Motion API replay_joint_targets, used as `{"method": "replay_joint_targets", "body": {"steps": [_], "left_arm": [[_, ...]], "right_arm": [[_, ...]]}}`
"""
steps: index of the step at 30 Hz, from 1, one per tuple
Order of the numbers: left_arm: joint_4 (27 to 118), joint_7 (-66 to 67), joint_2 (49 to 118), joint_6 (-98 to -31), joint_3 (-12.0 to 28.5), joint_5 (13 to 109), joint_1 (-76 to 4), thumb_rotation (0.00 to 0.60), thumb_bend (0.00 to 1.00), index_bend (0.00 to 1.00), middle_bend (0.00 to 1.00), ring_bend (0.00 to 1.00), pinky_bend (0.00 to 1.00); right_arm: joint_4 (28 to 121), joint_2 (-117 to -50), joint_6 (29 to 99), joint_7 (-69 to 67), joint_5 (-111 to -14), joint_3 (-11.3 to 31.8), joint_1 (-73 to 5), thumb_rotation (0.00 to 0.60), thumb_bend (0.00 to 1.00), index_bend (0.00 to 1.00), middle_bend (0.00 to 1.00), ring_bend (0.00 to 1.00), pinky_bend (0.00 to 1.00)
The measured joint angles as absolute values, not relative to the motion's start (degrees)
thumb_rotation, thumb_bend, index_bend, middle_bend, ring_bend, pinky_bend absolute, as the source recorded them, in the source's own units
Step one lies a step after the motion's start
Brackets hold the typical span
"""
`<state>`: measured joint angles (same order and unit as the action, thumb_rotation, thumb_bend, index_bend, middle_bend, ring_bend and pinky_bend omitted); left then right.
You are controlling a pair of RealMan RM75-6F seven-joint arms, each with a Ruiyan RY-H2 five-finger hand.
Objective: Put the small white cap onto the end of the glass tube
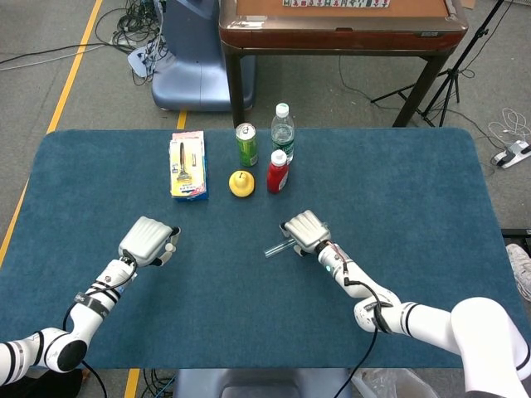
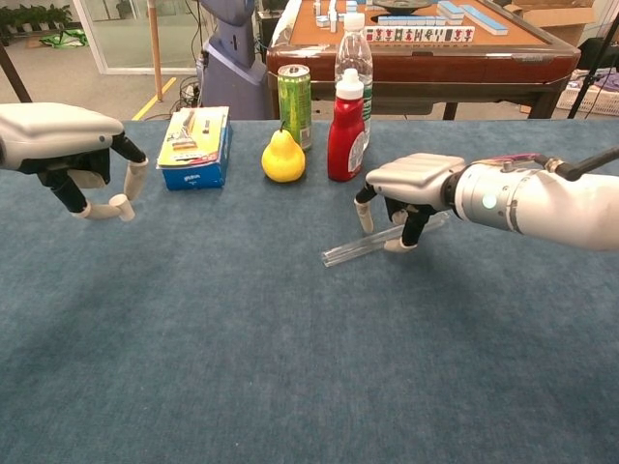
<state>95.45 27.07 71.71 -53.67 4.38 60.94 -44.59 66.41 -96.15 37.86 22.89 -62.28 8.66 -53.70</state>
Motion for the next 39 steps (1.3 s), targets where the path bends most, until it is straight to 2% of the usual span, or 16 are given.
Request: {"method": "replay_joint_targets", "body": {"steps": [8, 30, 39], "left_arm": [[94.9, 26.7, 72.0, -53.6, 4.5, 61.1, -44.6, 0.600, 0.29, 0.53, 1.00, 1.00, 1.00], [94.3, 26.2, 72.1, -53.3, 4.5, 60.9, -44.4, 0.600, 0.29, 0.53, 1.00, 1.00, 1.00], [94.0, 25.4, 71.7, -53.2, 5.0, 61.1, -44.5, 0.600, 0.29, 0.53, 1.00, 1.00, 1.00]], "right_arm": [[65.4, -96.9, 37.5, 22.9, -61.6, 8.1, -54.2, 0.600, 0.37, 0.46, 1.00, 1.00, 1.00], [63.0, -98.7, 37.9, 22.9, -60.5, 8.0, -55.1, 0.600, 0.37, 0.51, 1.00, 1.00, 1.00], [63.8, -98.3, 39.1, 21.9, -60.5, 8.6, -54.8, 0.600, 0.38, 0.64, 1.00, 1.00, 1.00]]}}
